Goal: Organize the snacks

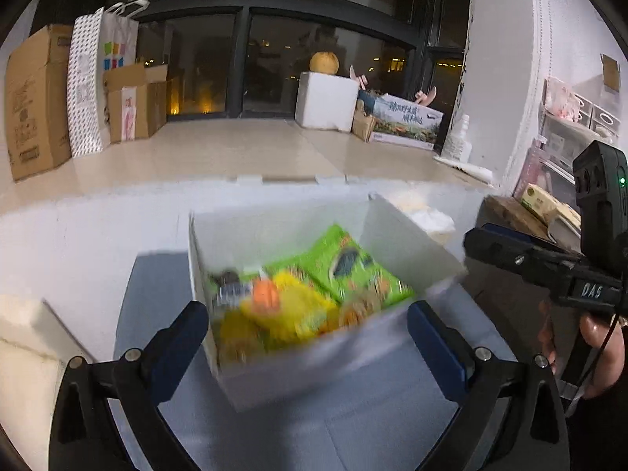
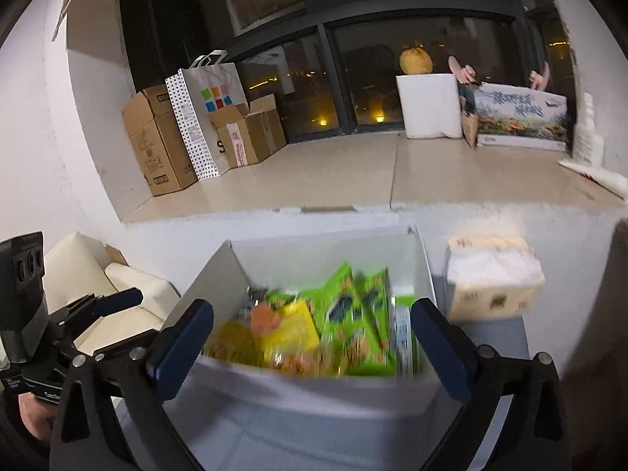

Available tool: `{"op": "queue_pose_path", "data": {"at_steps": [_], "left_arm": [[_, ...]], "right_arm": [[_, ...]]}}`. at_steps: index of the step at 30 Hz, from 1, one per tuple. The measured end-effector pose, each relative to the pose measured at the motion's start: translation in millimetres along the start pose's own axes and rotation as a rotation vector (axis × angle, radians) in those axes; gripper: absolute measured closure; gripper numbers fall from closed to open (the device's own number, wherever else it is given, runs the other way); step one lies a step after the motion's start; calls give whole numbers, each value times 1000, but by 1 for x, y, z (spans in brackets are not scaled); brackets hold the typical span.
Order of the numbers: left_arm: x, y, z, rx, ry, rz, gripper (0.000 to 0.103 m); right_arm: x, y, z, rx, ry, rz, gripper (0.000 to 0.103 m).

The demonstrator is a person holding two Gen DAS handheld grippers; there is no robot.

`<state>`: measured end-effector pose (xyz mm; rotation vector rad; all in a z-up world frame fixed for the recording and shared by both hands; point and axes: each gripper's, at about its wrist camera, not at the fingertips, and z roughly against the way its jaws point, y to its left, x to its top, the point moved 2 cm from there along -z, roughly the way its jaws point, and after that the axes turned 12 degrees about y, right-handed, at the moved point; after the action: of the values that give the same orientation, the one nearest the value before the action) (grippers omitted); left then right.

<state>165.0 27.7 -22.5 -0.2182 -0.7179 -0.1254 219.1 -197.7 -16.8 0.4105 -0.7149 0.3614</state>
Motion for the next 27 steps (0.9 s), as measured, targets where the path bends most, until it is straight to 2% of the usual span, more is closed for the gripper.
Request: {"op": "queue_pose_path", "data": {"at_steps": [3,8,10,13,15,18,20,24,27], "left_arm": [[-42,-2,7,6,19,22,0],[-111,-1,1,37,84,59,0],[-139,1,-6,51,135,70,0],[-164,3,-8,38,173,113,0],[-171,1,-5,41,177,124,0],[-170,-9,6,76,144,98,0],[-163,-17,19,99,103,68,0],[-141,-41,48,84,15,17,0],[-123,-63,72,99,-41,4,0]], "right_arm": [[-34,3,11,-15,22,10,0],[-112,-5,18,-86,102,-2,0],[-136,-12,17,-97,146,-19,0],[-167,-20,22,-83,178,-69,0],[-181,-22,28,-80,180,-98,0],[-183,-17,39,-95,163,-80,0],[-179,-9,48,-112,134,-51,0],[-162,18,73,-129,56,22,0],[-149,38,88,-127,17,57,0]]}}
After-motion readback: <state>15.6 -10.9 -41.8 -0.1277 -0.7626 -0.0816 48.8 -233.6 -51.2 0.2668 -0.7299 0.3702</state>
